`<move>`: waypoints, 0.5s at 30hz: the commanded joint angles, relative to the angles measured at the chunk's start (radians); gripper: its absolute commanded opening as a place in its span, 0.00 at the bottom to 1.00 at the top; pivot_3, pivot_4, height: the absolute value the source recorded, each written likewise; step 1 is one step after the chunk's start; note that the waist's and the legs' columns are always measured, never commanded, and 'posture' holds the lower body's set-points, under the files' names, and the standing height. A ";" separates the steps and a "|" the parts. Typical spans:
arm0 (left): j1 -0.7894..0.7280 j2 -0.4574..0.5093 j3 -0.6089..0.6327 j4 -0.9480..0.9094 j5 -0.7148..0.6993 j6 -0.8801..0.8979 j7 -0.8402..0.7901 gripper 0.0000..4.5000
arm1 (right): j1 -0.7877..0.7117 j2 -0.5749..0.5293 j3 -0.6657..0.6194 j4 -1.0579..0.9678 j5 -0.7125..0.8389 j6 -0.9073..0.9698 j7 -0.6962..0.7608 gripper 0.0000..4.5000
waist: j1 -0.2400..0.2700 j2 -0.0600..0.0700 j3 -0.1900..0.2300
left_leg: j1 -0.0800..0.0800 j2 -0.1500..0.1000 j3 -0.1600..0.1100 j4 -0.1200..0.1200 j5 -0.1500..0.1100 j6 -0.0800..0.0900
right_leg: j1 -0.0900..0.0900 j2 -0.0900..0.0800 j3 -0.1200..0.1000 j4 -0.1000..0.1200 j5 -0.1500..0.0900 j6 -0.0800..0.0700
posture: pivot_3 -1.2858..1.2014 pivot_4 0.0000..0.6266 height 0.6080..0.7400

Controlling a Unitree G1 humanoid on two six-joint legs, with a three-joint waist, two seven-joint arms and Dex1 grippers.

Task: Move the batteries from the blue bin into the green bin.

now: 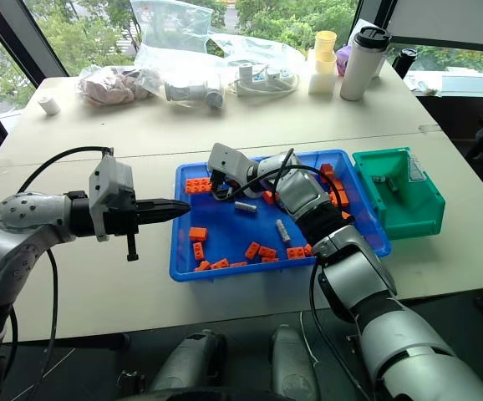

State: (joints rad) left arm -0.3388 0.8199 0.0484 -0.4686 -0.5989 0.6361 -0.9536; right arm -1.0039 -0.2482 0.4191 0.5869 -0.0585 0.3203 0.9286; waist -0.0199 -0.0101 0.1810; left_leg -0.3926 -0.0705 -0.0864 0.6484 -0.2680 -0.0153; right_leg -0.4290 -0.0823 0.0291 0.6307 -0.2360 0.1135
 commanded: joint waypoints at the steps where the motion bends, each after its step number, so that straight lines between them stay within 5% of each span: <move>1: -0.025 -0.008 -0.003 0.002 0.018 -0.033 0.006 0.00 | -0.032 0.040 -0.008 0.039 -0.028 -0.038 -0.042 0.37 | 0.000 0.000 0.000 | 0.000 0.000 0.000 0.000 0.000 0.000 | 0.000 0.000 0.000 0.000 0.000 0.000 | 0.52 0.24 1.00; 7: -0.018 -0.018 -0.002 -0.011 0.018 -0.029 0.018 0.00 | -0.011 -0.020 -0.028 -0.053 -0.052 0.046 -0.026 0.99 | 0.001 0.000 0.000 | 0.000 0.000 0.000 0.000 0.002 -0.004 | -0.001 0.000 0.000 0.001 0.000 0.000 | 0.52 0.24 1.00; 15: -0.009 -0.014 0.012 -0.018 0.013 -0.027 0.029 0.00 | 0.213 -0.182 -0.112 -0.525 0.045 0.361 0.037 1.00 | 0.003 0.000 0.000 | 0.000 0.000 -0.001 0.000 0.000 -0.001 | 0.000 0.000 0.000 0.000 0.000 0.000 | 0.52 0.24 1.00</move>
State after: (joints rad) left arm -0.3453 0.8021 0.0287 -0.4598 -0.5799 0.6208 -0.9300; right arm -0.7962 -0.4229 0.3366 0.1684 -0.0465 0.6246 0.9590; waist -0.0173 -0.0100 0.1811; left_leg -0.3927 -0.0705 -0.0868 0.6481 -0.2676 -0.0160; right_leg -0.4292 -0.0823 0.0290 0.6311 -0.2360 0.1134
